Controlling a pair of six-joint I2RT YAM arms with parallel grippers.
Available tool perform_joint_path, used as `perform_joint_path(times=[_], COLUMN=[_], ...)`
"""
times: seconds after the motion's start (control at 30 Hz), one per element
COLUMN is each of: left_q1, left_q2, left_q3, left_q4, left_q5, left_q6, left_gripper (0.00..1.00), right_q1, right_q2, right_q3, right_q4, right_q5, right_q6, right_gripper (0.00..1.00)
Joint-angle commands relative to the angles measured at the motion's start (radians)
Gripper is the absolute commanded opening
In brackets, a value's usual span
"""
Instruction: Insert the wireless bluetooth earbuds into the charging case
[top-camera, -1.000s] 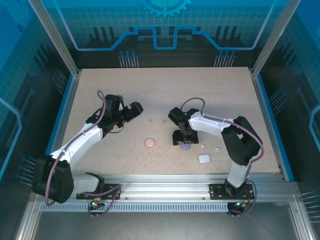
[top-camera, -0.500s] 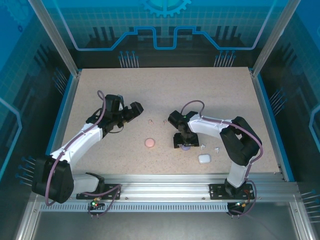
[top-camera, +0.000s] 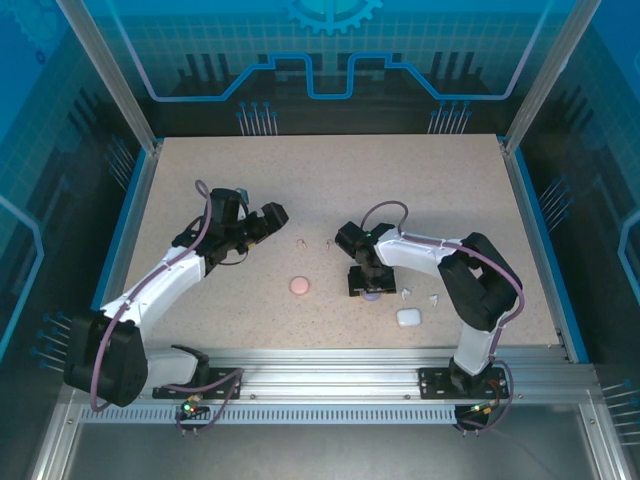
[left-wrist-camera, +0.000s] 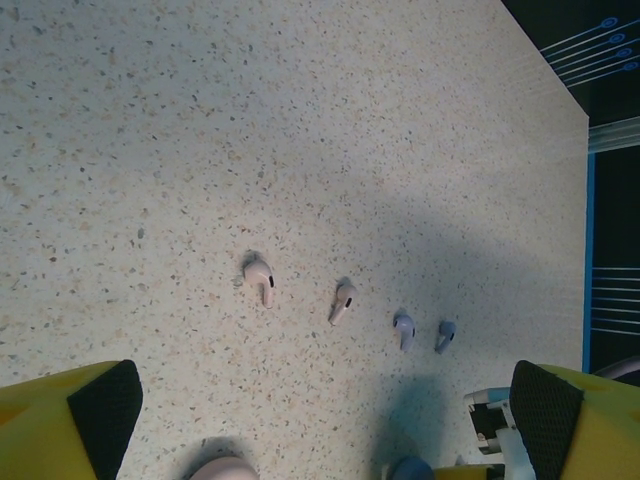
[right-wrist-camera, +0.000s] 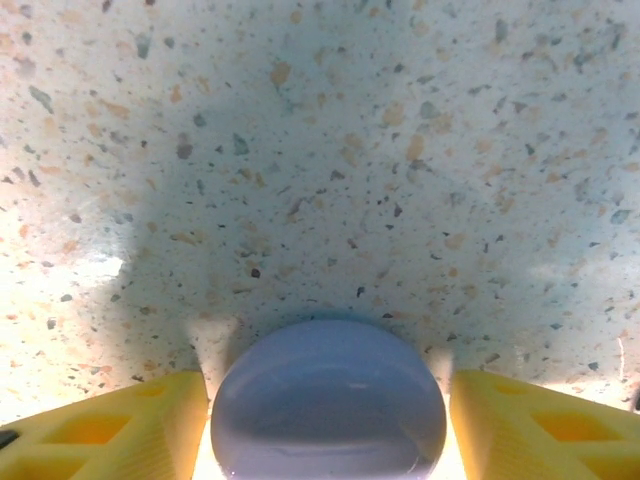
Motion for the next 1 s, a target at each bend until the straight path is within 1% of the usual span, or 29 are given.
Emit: perform_joint_path(times=[0.0,0.27,0.33,0.4,0.53,0.63,0.8,0.97], left_q1=[-0.007,-0.006,-0.007,-0.007,-0.01,-0.024,-0.065,-0.132], left_q2=[-0.009,-0.023,-0.023,-0.022,-0.019,-0.021,-0.038,-0.036], left_q3=[-0.018,-0.024,-0.034,-0.058,-0.124,-0.161,-0.245,-0.299], left_q4=[0.022,0.039,0.064,0.103,0.253,0.347,0.517,0.624], left_q5=[0.044,0.054,0.074,0.076,0.123,0.141,0.135,0.129], left_q6=[0.018,-0.013,-0.011,-0.046,-0.103,-0.118,-0.128,-0.101], left_gripper=[0.99,0.99,0.99,0.99,0.99,0.99,0.99,0.99], right_q1=[0.012,0.011,0.012,0.012,0.009,-0.009,-0.085,-0.162], right_q2=[0.032,-0.005,-0.03,-0.057,-0.096,-0.11,-0.119,-0.107], right_q3=[0.01,-0.004,-0.009,-0.009,0.015,0.047,0.093,0.119], right_q4=[0.004,0.02,0.029,0.038,0.04,0.048,0.104,0.169], right_q5=[0.007,-0.008,-0.016,-0.021,-0.012,-0.011,-0.07,-0.154], right_q6=[0.016,0.055,0.078,0.107,0.173,0.232,0.326,0.428], right_gripper=[0.62,0.47,0.46,0.46,0.45,0.45,0.45,0.45])
